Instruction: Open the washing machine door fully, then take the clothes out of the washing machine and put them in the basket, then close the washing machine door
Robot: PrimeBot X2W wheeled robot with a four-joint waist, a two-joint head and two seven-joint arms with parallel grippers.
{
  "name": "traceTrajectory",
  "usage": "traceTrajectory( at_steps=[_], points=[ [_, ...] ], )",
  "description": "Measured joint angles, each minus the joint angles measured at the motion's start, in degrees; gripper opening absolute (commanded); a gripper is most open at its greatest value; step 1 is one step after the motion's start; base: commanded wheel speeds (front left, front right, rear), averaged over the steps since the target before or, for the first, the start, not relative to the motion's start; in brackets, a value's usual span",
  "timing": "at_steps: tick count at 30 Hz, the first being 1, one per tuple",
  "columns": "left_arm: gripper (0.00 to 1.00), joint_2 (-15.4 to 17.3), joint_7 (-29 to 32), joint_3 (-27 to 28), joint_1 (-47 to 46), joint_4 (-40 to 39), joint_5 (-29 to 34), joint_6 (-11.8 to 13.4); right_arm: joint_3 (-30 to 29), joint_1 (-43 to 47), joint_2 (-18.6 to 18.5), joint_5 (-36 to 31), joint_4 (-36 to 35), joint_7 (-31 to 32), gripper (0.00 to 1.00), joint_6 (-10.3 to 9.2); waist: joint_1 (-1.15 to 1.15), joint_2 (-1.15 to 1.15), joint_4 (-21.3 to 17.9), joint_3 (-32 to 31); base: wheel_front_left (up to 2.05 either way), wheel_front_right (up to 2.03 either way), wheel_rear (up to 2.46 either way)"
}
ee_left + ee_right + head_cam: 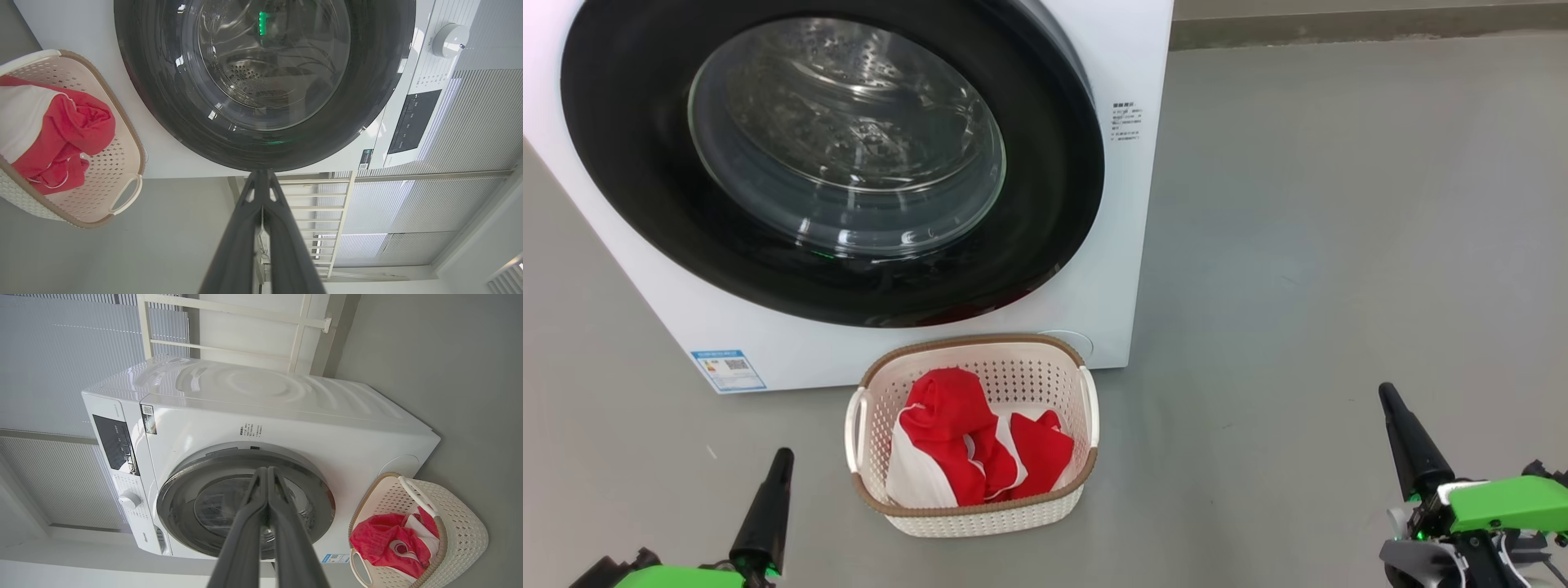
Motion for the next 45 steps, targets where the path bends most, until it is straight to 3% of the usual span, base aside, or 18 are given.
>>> traceTrajectory(
  at_steps=[45],
  points=[
    [0.0, 0.0, 0.1, 0.1, -0.1, 0.0, -0.4, 0.0, -0.1, -0.4, -0.1, 0.8, 0.0, 0.0, 0.0, 0.0, 0.0, 0.0, 0.0, 0.0, 0.0, 0.0, 0.0]
  ],
)
